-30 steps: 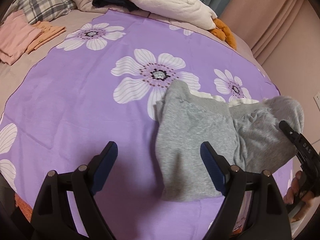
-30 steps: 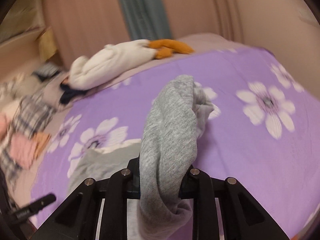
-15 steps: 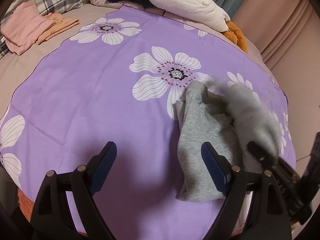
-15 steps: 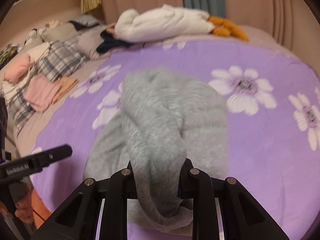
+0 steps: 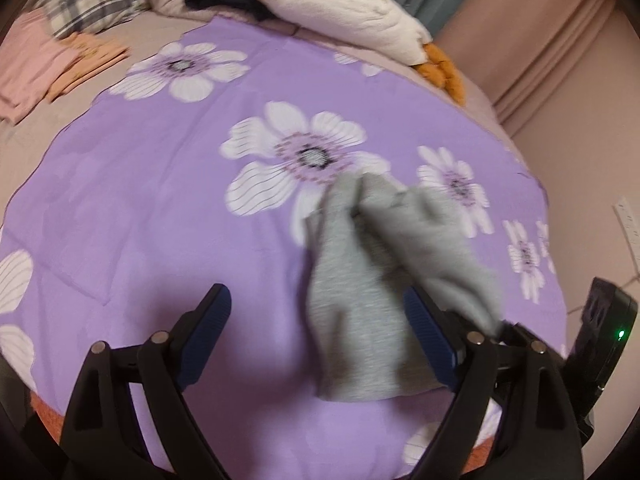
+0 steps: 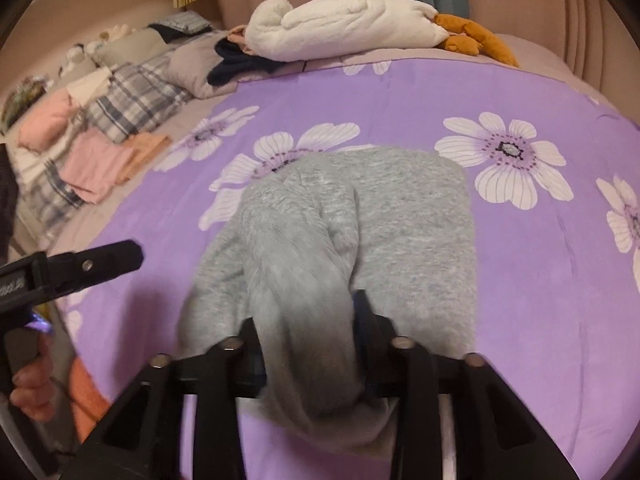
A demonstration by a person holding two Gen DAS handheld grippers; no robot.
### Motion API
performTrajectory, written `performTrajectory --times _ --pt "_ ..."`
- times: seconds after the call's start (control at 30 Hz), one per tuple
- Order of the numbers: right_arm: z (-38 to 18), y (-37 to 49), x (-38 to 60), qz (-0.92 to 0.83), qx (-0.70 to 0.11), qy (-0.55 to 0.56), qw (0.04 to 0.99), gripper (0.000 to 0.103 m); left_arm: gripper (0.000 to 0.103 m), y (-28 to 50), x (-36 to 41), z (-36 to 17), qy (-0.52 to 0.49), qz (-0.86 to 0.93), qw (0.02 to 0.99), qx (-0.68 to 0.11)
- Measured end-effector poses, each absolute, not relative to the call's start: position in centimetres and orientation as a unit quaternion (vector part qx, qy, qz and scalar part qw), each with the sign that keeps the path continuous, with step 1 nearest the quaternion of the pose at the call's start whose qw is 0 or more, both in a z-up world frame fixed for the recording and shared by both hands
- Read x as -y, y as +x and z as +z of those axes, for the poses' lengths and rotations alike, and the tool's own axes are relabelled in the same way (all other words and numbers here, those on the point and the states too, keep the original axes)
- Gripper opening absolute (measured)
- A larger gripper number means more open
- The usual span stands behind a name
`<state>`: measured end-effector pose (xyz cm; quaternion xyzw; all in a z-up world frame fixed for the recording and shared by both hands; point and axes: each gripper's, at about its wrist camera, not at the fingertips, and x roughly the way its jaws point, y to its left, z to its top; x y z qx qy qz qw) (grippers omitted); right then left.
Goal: Fold small clothes
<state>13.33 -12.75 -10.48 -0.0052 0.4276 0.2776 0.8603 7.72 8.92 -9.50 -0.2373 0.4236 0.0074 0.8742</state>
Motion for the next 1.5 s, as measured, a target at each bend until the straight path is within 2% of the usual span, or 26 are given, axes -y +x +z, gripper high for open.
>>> performTrajectory --times 0.1,0.3,0.5,0.6,0.63,0.67,0.7,0.77,0.83,0.93,1.17,1.5 --pt "-9.6 12.6 14.1 0.303 -0.424 0.022 0.853 0.058 0.095 8.4 -8.3 -8.0 -0.242 -0.021 0.881 -0.406" --pt "-8.8 11.5 17.5 0.278 -0.420 0.045 0.863 0.059 0.098 11.3 -5.7 -8.0 -0.239 -0.087 0.869 -0.425" --pt "-9.9 12.1 20.0 0.215 -0.434 0.062 0.872 0.059 0.098 14.6 -2.8 -12.2 -0.240 -0.114 0.825 -0.498" --pt "-10.6 12.3 20.8 0.195 -0.446 0.071 0.871 0.061 0.096 15.4 -2.2 -13.6 -0.260 -0.124 0.811 -0.510" --pt "-10.7 12.4 21.1 0.189 -0.448 0.072 0.871 0.062 0.090 15.6 -2.1 -13.9 -0.266 -0.125 0.808 -0.511" --pt "-10.9 12.5 21.3 0.181 -0.452 0.073 0.871 0.064 0.077 15.7 -1.9 -14.3 -0.269 -0.123 0.805 -0.514" --pt "-11.2 12.6 21.5 0.172 -0.456 0.075 0.870 0.064 0.069 15.9 -1.7 -14.5 -0.269 -0.122 0.804 -0.516" --pt "-11.5 12.6 21.9 0.165 -0.460 0.080 0.869 0.064 0.033 16.1 -1.4 -14.8 -0.258 -0.122 0.806 -0.519" --pt "-11.8 12.7 22.1 0.159 -0.467 0.088 0.866 0.064 0.021 16.2 -1.1 -14.8 -0.239 -0.112 0.813 -0.519" --pt "-12.1 12.7 22.4 0.155 -0.471 0.094 0.863 0.064 0.016 15.7 -1.2 -13.4 -0.231 -0.113 0.826 -0.502" --pt "-11.2 12.6 22.3 0.162 -0.460 0.093 0.868 0.064 0.015 13.0 -1.7 -8.7 -0.175 -0.123 0.869 -0.447" --pt "-11.5 12.9 20.3 0.190 -0.468 0.077 0.859 0.064 0.017 12.0 -4.2 -13.1 -0.170 -0.097 0.854 -0.481"
